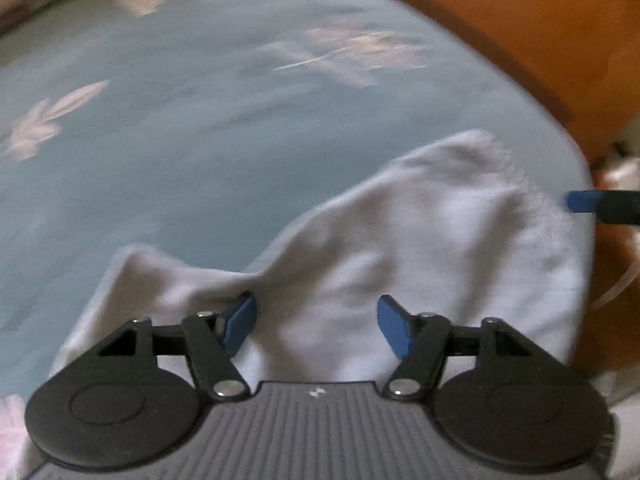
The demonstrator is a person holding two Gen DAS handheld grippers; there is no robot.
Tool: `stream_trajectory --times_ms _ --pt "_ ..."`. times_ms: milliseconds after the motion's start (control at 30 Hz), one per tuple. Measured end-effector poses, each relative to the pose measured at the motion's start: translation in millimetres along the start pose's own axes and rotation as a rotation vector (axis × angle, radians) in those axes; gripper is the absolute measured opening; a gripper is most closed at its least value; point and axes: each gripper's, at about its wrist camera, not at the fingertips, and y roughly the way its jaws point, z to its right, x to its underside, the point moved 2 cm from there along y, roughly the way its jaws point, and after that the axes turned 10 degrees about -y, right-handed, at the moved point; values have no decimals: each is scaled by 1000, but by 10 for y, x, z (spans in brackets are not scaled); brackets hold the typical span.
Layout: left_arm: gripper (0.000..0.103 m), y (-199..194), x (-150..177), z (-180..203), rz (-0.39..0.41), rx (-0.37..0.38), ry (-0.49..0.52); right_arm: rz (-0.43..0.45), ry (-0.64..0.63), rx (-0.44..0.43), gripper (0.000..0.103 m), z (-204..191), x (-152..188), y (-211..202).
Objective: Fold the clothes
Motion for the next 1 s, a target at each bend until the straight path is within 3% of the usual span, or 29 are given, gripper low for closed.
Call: stream_trajectory --times_ms 133,300,500,600,833,933,1000 --pt "64 -319 72 -197 29 -102 -27 -86 -108 -5 96 -340 -11 266" --pt "67 -700 367 -327 12 -95 -45 -194 -228 28 97 -684 74 592" --pt "68 -711 847 -320 -17 -79 12 -346 -346 148 101 -930 362 991" --pt "68 -708 1093 -425 -20 -118 16 -355 -401 212 103 -1038 459 1077" --pt "72 -1008 1538 -869 -36 -146 -128 -281 -380 261 103 -1055 595 1079" --pt "72 -1132 1603 -945 -32 -142 -163 -236 -386 275 103 -1072 678 1036" --pt "72 -1210 1606 -956 -2 -133 -180 -274 -379 291 103 -1104 633 1056"
